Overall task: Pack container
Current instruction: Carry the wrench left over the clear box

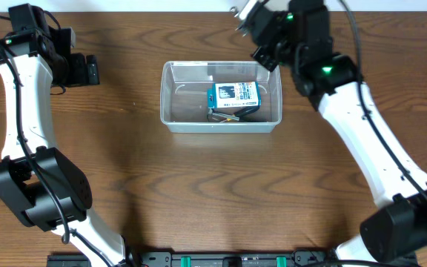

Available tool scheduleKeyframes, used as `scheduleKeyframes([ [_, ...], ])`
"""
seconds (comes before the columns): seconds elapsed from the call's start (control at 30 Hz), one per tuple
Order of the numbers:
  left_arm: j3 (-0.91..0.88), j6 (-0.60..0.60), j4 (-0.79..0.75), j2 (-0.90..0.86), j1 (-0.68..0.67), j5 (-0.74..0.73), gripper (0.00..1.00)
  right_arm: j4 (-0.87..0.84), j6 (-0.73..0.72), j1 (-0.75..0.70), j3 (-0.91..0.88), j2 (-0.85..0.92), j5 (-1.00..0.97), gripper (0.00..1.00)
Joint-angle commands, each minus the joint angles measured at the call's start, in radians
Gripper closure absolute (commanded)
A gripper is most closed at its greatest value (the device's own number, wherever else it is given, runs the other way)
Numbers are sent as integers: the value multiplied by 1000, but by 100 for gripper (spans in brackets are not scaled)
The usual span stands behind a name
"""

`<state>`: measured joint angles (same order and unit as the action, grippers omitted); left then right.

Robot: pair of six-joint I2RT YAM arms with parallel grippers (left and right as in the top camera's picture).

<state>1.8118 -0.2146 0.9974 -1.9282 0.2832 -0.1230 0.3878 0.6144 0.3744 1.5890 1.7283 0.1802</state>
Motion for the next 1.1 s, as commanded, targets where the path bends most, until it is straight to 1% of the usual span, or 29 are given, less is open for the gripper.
scheduleKeyframes([
  [0.0,-7,-10,3,-7,2,12,2,7,74,27,18,40,55,99],
  [0.13,-7,-10,3,-7,2,12,2,48,129,43,18,80,65,99],
  [0.3,-7,-10,3,-7,2,12,2,85,135,46,18,117,109,99],
  [0.5,-8,-10,3,-7,2,12,2,139,135,46,18,123,125,99],
  [0.8,-8,-10,3,-7,2,12,2,275,136,46,18,143,173,99],
  [1.07,-8,-10,3,-7,2,12,2,375,188,46,18,173,176,99],
])
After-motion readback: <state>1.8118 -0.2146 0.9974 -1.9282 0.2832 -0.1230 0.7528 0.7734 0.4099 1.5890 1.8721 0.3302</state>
